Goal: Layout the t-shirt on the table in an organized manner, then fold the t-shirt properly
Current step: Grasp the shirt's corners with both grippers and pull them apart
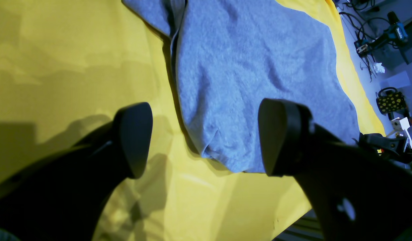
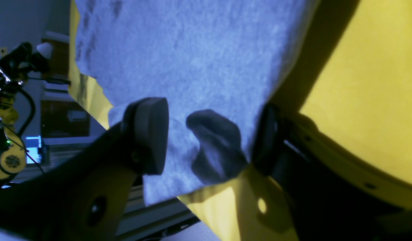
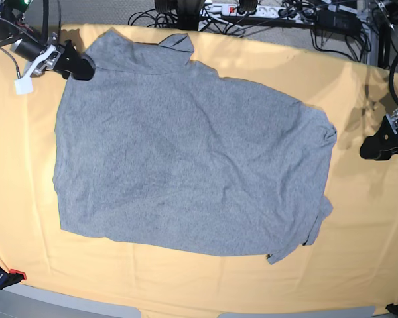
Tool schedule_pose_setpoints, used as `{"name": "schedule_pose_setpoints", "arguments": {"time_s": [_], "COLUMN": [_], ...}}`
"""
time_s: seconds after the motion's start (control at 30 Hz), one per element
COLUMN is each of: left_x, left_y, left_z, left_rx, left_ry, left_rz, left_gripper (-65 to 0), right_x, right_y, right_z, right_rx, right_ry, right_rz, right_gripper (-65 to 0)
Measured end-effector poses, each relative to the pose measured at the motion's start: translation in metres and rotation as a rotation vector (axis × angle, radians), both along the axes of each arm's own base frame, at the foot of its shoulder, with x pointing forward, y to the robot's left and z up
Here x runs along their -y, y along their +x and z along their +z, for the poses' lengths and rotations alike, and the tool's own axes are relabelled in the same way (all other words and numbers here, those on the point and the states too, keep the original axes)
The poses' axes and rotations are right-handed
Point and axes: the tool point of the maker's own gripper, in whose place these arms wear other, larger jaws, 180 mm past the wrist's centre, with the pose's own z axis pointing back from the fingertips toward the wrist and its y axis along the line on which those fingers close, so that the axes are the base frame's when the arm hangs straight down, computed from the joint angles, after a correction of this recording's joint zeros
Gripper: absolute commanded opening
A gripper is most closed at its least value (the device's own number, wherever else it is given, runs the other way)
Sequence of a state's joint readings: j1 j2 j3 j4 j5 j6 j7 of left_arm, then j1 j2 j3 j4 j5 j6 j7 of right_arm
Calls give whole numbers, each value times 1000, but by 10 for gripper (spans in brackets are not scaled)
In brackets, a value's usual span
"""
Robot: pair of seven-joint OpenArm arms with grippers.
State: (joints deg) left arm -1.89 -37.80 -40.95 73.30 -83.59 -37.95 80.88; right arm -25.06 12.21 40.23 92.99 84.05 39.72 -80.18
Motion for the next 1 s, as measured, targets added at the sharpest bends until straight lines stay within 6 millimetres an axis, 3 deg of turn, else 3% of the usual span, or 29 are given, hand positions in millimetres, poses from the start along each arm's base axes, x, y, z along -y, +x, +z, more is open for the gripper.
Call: {"name": "schedule_pose_setpoints", "arguments": {"time_s": [0.07,0.1,0.2,0.23,0.5,0.7,1.0], "left_x": [0,0,0,0,0,5,46], "left_y": [0,0,0,0,0,0,-9], "left_z": [0,0,0,0,0,-4,-39], "left_rx": [0,0,0,0,0,-13,-138], "left_ry": [0,0,0,0,0,0,-2], "left_rz": [0,0,0,0,0,-17,-155], "left_gripper": [-156,-156,-156,-156,-156,-156,-156], "right_x": [0,1,8,11,44,75,113], "right_y": [0,0,3,5,25,24,9], "right_z": [0,0,3,8,71,108,87], "right_rx": [0,0,0,12,191,272,122], "right_ry": [-1,-5,-55,-76,-310,-470,-650], "right_rz": [1,2,31,43,67,-21,-81], "right_gripper": [-287,-341,-597,-650,-650,-650,-650]}}
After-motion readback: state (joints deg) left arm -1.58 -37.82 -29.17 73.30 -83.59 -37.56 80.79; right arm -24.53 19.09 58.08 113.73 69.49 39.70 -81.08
